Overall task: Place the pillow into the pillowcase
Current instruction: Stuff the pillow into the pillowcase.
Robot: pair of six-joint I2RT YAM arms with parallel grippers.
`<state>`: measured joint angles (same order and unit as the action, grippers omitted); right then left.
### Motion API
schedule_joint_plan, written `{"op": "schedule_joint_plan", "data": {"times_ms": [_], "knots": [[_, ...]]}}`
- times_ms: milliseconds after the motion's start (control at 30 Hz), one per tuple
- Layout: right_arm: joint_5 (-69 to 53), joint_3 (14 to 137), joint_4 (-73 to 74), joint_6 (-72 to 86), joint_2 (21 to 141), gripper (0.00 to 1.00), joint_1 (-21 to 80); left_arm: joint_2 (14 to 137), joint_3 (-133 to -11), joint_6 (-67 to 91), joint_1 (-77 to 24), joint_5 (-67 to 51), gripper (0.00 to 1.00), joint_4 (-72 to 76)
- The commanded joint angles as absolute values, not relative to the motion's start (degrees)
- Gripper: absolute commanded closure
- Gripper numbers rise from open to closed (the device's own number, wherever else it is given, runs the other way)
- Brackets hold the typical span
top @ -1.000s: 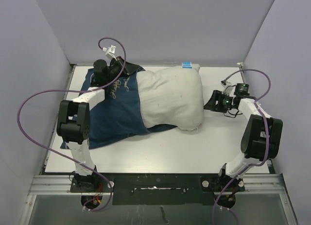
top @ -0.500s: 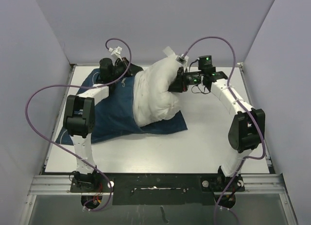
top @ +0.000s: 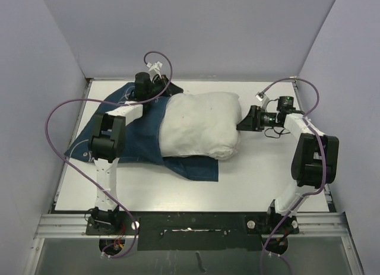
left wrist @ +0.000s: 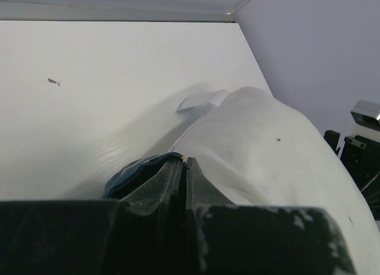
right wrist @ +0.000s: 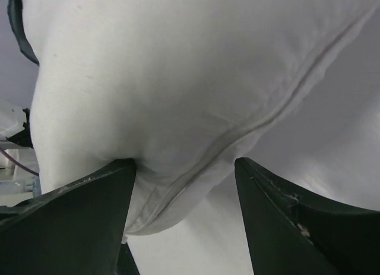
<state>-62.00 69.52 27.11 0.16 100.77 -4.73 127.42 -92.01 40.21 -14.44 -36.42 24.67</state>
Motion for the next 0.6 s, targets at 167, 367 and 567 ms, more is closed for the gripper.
{"op": "schedule_joint_plan", "data": {"times_ms": [167,367,567], "knots": [[-60.48,52.04,20.07,10.27,89.06,0.31,-9.45,125.19,-94.10,37.48,-15.35,-20.93,1.00,7.43],[-48.11,52.13,21.69,15.03,89.31,0.29,-12.78,119.02,-83.35,44.02,-13.17,-10.44,1.00,7.91],[-49.56,54.65,20.38,17.15,88.22,0.26,-20.24,116.28,-79.78,45.58,-10.85,-10.68,1.00,9.43]]}}
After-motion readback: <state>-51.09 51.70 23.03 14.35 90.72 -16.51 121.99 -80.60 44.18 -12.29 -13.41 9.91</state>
